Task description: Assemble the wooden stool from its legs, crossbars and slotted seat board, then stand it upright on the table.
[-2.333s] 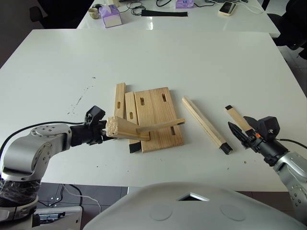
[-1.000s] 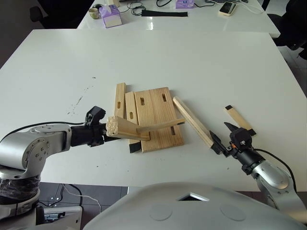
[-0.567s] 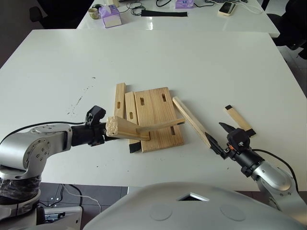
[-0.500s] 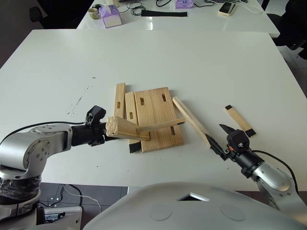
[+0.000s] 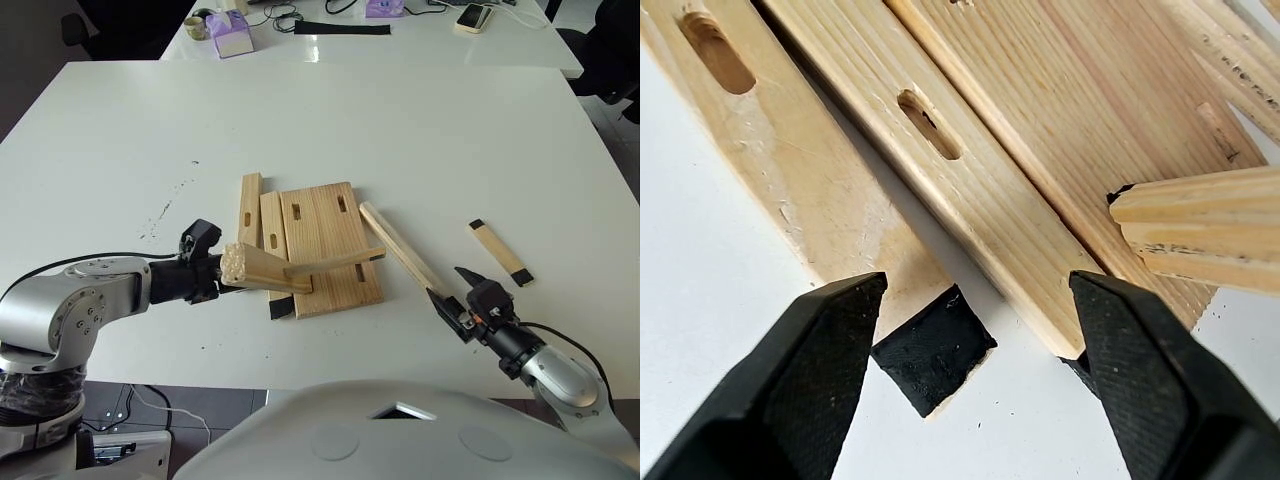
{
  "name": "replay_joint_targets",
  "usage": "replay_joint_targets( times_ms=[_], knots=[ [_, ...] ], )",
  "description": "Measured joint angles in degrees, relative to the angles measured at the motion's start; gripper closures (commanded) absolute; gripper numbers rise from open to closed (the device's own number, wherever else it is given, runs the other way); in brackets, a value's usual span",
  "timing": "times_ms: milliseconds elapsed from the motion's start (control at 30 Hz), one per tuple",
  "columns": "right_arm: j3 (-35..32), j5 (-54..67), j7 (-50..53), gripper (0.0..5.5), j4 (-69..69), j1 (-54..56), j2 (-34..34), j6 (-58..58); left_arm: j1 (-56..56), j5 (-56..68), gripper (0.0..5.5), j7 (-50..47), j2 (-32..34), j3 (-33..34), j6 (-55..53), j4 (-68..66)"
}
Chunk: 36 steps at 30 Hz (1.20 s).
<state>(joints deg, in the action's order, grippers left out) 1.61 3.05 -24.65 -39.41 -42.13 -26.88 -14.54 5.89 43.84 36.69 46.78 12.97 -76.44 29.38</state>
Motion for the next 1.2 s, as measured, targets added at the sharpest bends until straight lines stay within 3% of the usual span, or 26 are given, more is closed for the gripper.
replay_joint_targets(
  times_ms=[367, 533, 767, 867, 1033, 1200],
  knots=[
    [-3.16, 0.29, -0.18, 2.23, 0.21, -0.14, -0.04, 0.93, -0.16, 0.01, 2.07, 0.0, 0.0, -0.01, 0.18, -0.03],
    [0.26, -2.73, 0.78, 2.23, 2.3, 0.09, 0.41, 3.91, -1.16, 0.01, 2.07, 0.31, 0.34, -0.64, 0.55, -0.48],
    [11.65, -15.75, 3.33, 2.23, 8.33, -1.02, -0.96, 11.78, -2.64, 0.01, 2.07, 1.29, 0.92, -1.94, 0.77, -1.05],
    [13.55, -17.76, 4.86, 2.23, 9.78, -1.62, -0.98, 14.86, -3.02, 0.0, 2.07, 1.35, 1.08, -2.13, 0.89, -1.17],
    [12.01, -17.13, 5.46, 2.23, 10.75, -1.95, -1.26, 16.71, -2.93, -0.03, 2.07, 1.36, 1.23, -2.13, 0.99, -1.48],
    [4.25, -12.29, 6.09, 2.23, 10.7, -0.59, -0.14, 12.01, -1.18, 0.04, 2.07, 1.35, 2.36, -1.25, 0.42, -0.74]
  ],
)
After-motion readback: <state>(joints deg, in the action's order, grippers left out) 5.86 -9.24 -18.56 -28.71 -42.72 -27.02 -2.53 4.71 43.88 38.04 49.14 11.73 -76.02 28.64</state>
